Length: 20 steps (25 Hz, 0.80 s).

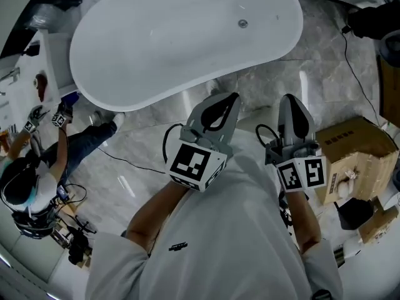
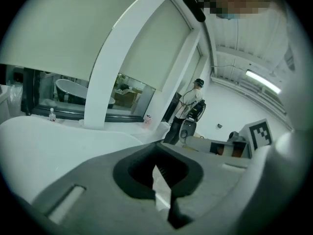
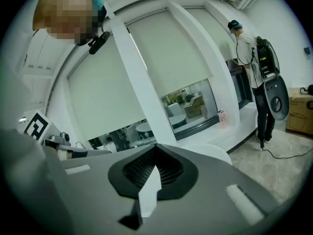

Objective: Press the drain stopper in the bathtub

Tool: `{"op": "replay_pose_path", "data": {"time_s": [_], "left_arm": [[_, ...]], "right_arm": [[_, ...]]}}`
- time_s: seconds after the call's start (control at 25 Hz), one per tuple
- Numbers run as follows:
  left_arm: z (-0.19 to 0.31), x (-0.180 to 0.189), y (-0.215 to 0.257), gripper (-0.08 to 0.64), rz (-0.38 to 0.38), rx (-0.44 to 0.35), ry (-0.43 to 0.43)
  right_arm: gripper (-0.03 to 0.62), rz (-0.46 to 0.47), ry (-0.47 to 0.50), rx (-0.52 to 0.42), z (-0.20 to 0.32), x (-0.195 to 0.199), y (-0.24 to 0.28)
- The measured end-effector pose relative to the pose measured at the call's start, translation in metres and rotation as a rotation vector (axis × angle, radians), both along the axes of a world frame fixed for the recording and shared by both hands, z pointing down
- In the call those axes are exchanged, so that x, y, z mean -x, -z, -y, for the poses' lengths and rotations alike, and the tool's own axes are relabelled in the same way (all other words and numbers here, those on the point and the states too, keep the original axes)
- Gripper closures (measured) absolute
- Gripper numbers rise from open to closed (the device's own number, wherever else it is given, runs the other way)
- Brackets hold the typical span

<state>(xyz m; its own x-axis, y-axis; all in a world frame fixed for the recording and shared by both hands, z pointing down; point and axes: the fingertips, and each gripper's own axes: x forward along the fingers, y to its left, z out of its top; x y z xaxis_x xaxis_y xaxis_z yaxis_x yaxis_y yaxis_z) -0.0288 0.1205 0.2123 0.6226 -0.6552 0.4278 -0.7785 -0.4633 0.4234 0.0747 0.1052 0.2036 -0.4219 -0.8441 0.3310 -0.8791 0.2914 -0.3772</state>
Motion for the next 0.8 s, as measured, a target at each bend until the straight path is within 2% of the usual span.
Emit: {"op": "replay_pose_path", "data": {"time_s": [0.12, 0.32, 0.6, 0.8], "left_arm": [[0.02, 0.003, -0.007, 0.561, -0.009, 0.014, -0.029], [0.057, -0.002, -0.019, 0.561, 0.043, 0.002, -0.043], [0.12, -0.015, -0.036, 0.561, 0.058, 0.037, 0.007], [0.159, -0.021, -0.066, 0.561, 0.067, 0.092, 0.047]], "right_arm": [[0.597, -0.026, -0.012, -0.008, 0.023, 0.008, -0.003], [0.597, -0.049, 0.03, -0.035, 0.069, 0.011, -0.011], [0.598, -0.033, 0.12, 0.009, 0.145, 0.016, -0.041], [0.598, -0.019, 0.214, 0.012, 0.187, 0.029, -0.064]]}}
